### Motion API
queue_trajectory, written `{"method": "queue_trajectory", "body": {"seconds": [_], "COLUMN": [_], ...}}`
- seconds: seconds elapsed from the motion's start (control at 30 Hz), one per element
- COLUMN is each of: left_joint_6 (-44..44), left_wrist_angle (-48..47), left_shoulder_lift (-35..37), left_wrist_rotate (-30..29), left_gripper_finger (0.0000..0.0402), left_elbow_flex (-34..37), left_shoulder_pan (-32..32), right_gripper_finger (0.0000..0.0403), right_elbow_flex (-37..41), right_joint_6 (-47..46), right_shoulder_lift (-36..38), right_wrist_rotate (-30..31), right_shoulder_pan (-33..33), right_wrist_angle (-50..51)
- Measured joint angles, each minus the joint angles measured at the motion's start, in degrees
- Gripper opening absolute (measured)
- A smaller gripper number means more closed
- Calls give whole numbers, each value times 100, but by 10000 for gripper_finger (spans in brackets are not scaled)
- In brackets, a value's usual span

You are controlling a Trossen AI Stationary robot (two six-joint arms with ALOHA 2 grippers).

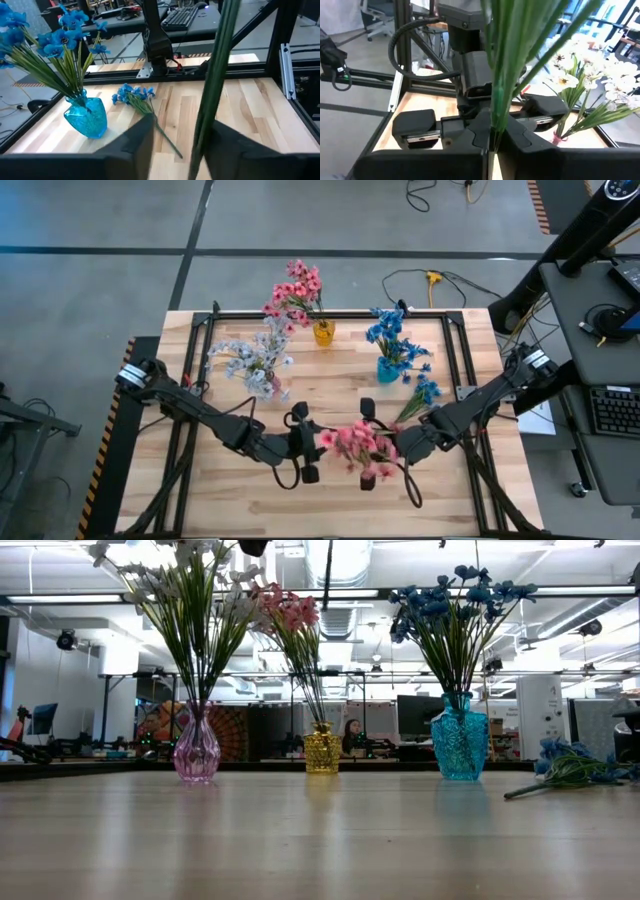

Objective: Sort flowers into vase by color
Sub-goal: Put the pink flowers into the yellow vase

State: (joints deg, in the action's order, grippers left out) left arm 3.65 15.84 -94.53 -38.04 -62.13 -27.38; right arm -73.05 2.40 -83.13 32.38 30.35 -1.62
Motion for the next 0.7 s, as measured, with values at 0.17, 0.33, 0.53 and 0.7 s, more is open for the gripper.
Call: {"method": "queue_trajectory", "body": {"seconds": [0.17, 0.33, 0.53, 0.7], "left_joint_6": [-43, -42, -166, -251], "left_wrist_angle": [-490, -1210, -1678, -2331], "left_shoulder_lift": [403, 1018, 1850, 2524], "left_wrist_rotate": [4, 6, -27, -53], "left_gripper_finger": [200, 229, 232, 228], "left_elbow_flex": [0, 0, 0, 0], "left_shoulder_pan": [-125, -329, -420, -426], "right_gripper_finger": [9, 9, 9, 9], "right_elbow_flex": [-709, -1422, -2002, -2237], "right_joint_6": [-357, -585, -246, 109], "right_shoulder_lift": [30, 23, 23, 23], "right_wrist_rotate": [194, 231, 221, 153], "right_shoulder_pan": [-31, -171, -665, -1402], "right_wrist_angle": [1319, 2440, 2823, 2835]}}
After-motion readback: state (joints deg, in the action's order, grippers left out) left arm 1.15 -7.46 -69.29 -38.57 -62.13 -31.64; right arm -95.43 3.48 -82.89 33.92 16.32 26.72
